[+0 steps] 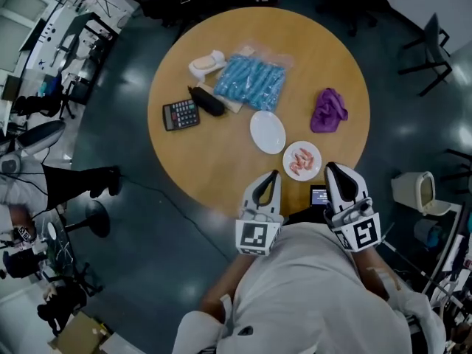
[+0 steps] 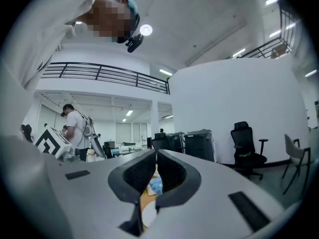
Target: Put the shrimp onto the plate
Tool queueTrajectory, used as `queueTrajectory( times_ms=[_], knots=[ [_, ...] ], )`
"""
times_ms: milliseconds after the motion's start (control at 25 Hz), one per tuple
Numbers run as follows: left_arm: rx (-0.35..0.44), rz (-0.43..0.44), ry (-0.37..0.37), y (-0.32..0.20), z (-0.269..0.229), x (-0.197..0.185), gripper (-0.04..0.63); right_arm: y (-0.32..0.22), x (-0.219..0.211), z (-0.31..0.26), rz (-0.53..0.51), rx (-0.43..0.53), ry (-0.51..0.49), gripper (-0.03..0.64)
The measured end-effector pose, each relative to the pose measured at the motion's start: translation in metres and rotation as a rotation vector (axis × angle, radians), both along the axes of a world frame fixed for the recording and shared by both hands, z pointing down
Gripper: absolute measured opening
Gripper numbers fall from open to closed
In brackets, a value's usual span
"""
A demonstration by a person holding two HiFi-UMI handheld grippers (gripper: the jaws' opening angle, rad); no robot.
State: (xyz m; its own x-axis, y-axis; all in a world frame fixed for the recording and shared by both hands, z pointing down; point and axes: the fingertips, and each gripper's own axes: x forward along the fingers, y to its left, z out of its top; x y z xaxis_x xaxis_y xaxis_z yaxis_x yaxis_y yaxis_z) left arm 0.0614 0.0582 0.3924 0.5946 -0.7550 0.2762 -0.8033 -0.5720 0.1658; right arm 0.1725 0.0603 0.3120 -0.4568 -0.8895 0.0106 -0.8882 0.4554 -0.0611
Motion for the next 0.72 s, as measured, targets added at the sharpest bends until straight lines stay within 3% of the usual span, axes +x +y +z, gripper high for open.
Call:
queueTrajectory(
  times_ms=[200,720],
  knots=[
    [-0.015,-0.028,0.017,-0.002,0.003,-0.003,0.008,0.008,0.007,0.039,0.036,-0.100,-0.013,0.017],
    [0.002,-0.057,0.036,0.005,-0.005,-0.004,0.008,0.021,0.009,0.011,-0.015,-0.035,0.003,0.017]
  ],
)
